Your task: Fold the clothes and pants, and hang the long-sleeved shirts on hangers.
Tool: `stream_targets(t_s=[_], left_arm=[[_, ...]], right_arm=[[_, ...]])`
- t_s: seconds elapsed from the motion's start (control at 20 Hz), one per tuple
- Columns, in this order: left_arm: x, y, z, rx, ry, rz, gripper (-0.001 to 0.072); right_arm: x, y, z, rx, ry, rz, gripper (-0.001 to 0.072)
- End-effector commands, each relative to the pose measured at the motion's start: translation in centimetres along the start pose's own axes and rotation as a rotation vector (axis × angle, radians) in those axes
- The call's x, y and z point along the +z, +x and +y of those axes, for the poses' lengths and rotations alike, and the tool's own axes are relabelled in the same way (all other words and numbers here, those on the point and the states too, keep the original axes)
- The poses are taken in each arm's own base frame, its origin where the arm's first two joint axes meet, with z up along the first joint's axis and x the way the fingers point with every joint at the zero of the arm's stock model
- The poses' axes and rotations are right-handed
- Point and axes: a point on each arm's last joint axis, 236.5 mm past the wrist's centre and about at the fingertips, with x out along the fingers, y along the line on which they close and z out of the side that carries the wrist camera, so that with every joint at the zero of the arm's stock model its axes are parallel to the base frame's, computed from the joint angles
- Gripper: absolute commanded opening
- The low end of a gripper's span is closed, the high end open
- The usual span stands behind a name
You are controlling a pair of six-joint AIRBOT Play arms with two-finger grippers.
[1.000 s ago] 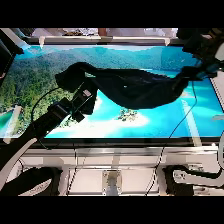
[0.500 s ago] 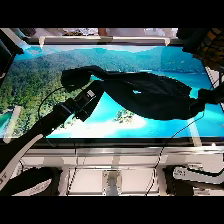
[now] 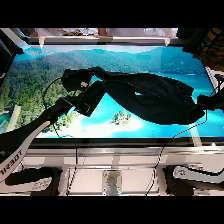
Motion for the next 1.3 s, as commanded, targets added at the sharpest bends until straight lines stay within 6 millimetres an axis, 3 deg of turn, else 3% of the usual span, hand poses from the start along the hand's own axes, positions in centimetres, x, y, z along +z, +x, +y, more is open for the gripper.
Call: stream_targets(t_s=[0.0, 0.2, 0.45, 0.5, 0.6, 0.7, 0.8, 0.9, 1.05, 1.15, 1.25], left_arm=[[0.3, 0.3, -0.2, -0.035, -0.080, -0.003, 0.0451], [-0.8, -0.1, -4.0, -0.192, -0.041, 0.050, 0.0451], [-3.3, 0.5, -5.0, -0.227, -0.044, 0.146, 0.0451], [-3.8, 1.0, -5.3, -0.234, -0.049, 0.161, 0.0409], [-5.3, 2.1, -5.9, -0.243, -0.051, 0.210, 0.0035], [-6.2, 2.0, -5.6, -0.238, -0.029, 0.249, 0.0029], [-6.6, 0.4, -1.8, -0.140, 0.076, 0.299, 0.0029], [-5.8, -3.0, 5.7, 0.071, 0.117, 0.315, 0.0029], [-3.4, -11.5, 17.3, 0.375, 0.110, 0.195, 0.0028], [-3.1, -17.4, 22.0, 0.504, 0.131, 0.122, 0.0029], [-3.7, -21.7, 24.6, 0.586, 0.182, 0.105, 0.0029]], right_arm=[[0.2, 0.1, 0.4, 0.020, 0.001, -0.008, 0.0025], [0.2, 0.1, 0.5, 0.022, 0.001, -0.009, 0.0025], [0.3, 0.1, 0.9, 0.041, 0.005, -0.012, 0.0025], [0.3, 0.1, 0.9, 0.041, 0.005, -0.011, 0.0025], [0.1, 0.1, 1.0, 0.044, 0.006, -0.006, 0.0025], [0.0, 0.1, 1.0, 0.046, 0.005, 0.001, 0.0025], [-0.7, 0.0, 1.1, 0.051, -0.031, 0.029, 0.0024], [-1.9, -0.7, 1.0, 0.049, -0.087, 0.081, 0.0024], [-0.6, -3.2, 0.7, 0.040, -0.077, 0.024, 0.0024], [0.3, -5.1, 0.8, 0.045, -0.070, -0.015, 0.0024], [0.8, -6.5, 1.0, 0.055, -0.069, -0.037, 0.0024]])
